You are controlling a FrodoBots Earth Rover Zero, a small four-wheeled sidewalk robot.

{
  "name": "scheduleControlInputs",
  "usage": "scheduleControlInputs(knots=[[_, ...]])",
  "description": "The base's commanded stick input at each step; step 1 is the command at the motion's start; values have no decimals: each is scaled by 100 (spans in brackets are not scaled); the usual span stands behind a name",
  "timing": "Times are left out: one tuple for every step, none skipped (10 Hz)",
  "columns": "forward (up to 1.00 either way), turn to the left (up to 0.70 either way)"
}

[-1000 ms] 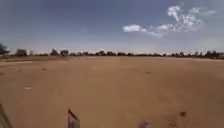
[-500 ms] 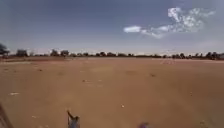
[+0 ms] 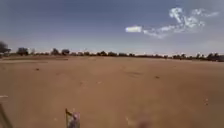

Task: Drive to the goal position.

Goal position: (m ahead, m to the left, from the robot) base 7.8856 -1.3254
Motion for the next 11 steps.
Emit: scheduleControlInputs(knots=[[70, 0], [70, 0], [70, 0], [70, 0], [70, 0], [70, 0], [70, 0], [70, 0], [70, 0], [70, 0], [70, 0]])
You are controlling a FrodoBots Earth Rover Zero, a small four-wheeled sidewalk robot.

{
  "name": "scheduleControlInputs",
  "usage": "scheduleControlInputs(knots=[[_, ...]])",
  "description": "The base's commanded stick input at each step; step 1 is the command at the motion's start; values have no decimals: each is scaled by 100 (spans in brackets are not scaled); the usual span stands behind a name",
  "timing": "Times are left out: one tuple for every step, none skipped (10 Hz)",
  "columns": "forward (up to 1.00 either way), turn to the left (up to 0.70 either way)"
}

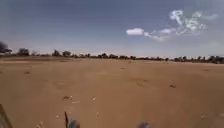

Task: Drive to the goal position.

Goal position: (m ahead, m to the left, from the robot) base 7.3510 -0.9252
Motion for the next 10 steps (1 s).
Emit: scheduleControlInputs(knots=[[70, 0], [70, 0], [70, 0], [70, 0], [70, 0], [70, 0], [70, 0], [70, 0], [70, 0], [70, 0]])
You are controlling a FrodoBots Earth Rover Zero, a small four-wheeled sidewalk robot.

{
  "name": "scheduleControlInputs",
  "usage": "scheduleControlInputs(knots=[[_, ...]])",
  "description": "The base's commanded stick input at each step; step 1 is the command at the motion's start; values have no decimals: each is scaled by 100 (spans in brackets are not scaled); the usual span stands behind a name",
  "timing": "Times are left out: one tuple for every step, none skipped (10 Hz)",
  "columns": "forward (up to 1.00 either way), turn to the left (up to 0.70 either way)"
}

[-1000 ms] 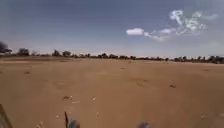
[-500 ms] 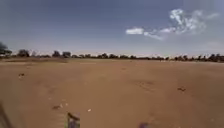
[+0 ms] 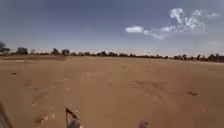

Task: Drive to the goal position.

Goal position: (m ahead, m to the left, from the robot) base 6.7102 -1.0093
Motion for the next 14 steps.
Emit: scheduleControlInputs(knots=[[70, 0], [70, 0], [70, 0], [70, 0], [70, 0], [70, 0], [70, 0], [70, 0], [70, 0], [70, 0], [70, 0], [70, 0], [70, 0], [70, 0]])
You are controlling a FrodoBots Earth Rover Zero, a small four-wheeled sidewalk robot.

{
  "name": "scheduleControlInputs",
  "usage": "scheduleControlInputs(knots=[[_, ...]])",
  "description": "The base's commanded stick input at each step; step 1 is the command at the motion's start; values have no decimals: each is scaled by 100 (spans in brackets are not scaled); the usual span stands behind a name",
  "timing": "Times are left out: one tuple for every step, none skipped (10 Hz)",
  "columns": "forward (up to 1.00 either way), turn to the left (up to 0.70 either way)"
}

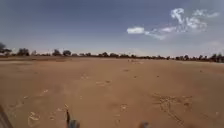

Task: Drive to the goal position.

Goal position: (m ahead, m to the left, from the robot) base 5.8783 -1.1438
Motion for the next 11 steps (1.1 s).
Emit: scheduleControlInputs(knots=[[70, 0], [70, 0], [70, 0], [70, 0], [70, 0], [70, 0], [70, 0], [70, 0], [70, 0], [70, 0], [70, 0]])
